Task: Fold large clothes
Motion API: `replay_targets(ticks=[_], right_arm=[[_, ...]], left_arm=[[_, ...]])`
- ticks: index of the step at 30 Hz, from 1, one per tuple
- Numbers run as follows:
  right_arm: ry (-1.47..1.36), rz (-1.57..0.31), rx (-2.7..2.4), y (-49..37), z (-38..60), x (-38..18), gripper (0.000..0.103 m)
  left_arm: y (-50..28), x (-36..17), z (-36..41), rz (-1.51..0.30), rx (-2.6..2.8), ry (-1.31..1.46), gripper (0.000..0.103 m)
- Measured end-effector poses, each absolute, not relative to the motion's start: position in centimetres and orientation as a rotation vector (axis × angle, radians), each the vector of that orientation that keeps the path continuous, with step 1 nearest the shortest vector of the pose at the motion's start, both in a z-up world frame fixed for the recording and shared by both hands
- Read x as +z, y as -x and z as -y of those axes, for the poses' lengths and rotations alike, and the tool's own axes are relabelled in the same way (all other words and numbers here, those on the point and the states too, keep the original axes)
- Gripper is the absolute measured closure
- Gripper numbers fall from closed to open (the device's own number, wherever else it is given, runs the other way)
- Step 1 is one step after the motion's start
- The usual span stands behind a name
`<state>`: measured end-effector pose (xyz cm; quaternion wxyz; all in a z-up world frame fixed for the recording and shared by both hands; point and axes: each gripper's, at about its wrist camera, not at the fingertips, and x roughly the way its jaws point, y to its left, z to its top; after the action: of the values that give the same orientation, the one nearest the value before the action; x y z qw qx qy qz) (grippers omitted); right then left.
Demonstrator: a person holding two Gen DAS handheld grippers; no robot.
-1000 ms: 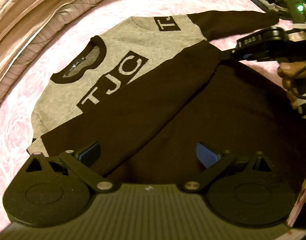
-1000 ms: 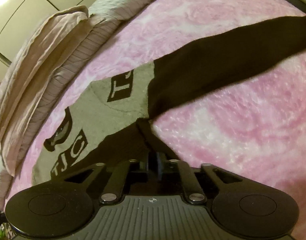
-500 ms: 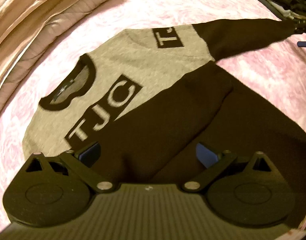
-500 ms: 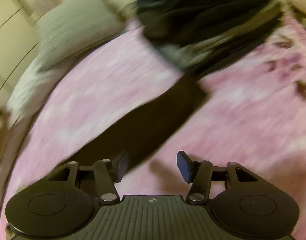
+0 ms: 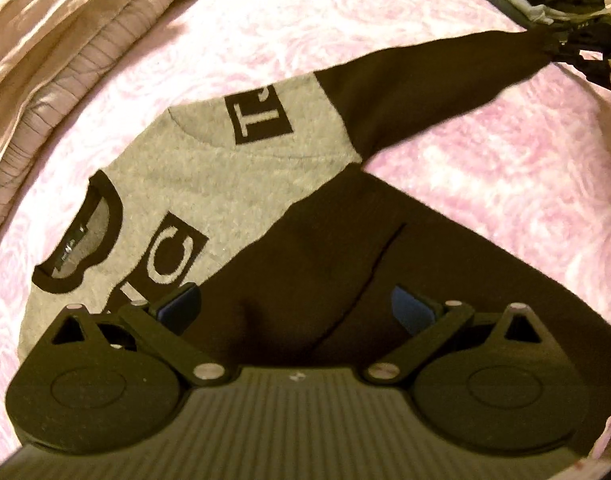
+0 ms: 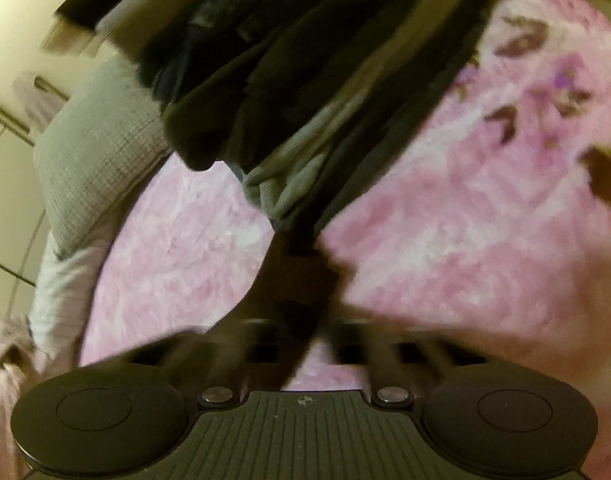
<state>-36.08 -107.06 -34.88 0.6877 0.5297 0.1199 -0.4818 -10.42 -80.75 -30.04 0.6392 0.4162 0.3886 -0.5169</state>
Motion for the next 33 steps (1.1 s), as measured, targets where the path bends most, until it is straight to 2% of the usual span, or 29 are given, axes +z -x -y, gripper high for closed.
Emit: replay_targets(ticks=[6, 13, 17, 20, 21, 22, 23, 24, 30, 33], right_arm=[[-0.907, -0.375, -1.042, 32.1, 104.1, -28.4, 0.101], [-0.523, -0.413, -0.672, 17.4, 92.2, -20.1, 0.101], [-0.425, -0.367, -0.417, 7.8, 81.8, -18.4, 0.101], [-0.429, -0.395, -0.24, 1.2, 74.7, -20.5, 0.099], [-0.41, -0.434, -0.181, -0.6, 72.4, -21.7, 0.087], [-0.383, -0.484, -0.141, -2.2, 70.0, -23.1, 0.06], [-0.367, -0.522, -0.117, -3.4, 67.9, -24.5, 0.049], [-0.368, -0.544, -0.098, -4.0, 66.6, -25.6, 0.043], [-0.336, -0.666, -0.148, -1.5, 65.3, -28.3, 0.043], [-0.298, -0.73, -0.246, 0.8, 68.2, -29.3, 0.043]], left_arm=[[9.5, -28.2, 78.1, -0.873, -1.149, -0.905, 0.003], [6.2, -25.7, 70.9, -0.869, -1.072, -0.808, 0.003], [2.9, -24.8, 64.6, -0.886, -0.992, -0.752, 0.003], [0.2, -24.7, 59.7, -0.912, -0.92, -0.731, 0.003], [-0.5, -24.9, 58.3, -0.92, -0.9, -0.728, 0.003], [-1.3, -25.1, 56.8, -0.931, -0.879, -0.724, 0.003], [-2.2, -25.4, 55.4, -0.941, -0.863, -0.72, 0.003], [-2.9, -25.7, 54.3, -0.946, -0.854, -0.719, 0.003], [-6.2, -27.5, 52.9, -0.942, -0.872, -0.694, 0.005], [-6.8, -28.2, 55.3, -0.894, -0.934, -0.708, 0.012]])
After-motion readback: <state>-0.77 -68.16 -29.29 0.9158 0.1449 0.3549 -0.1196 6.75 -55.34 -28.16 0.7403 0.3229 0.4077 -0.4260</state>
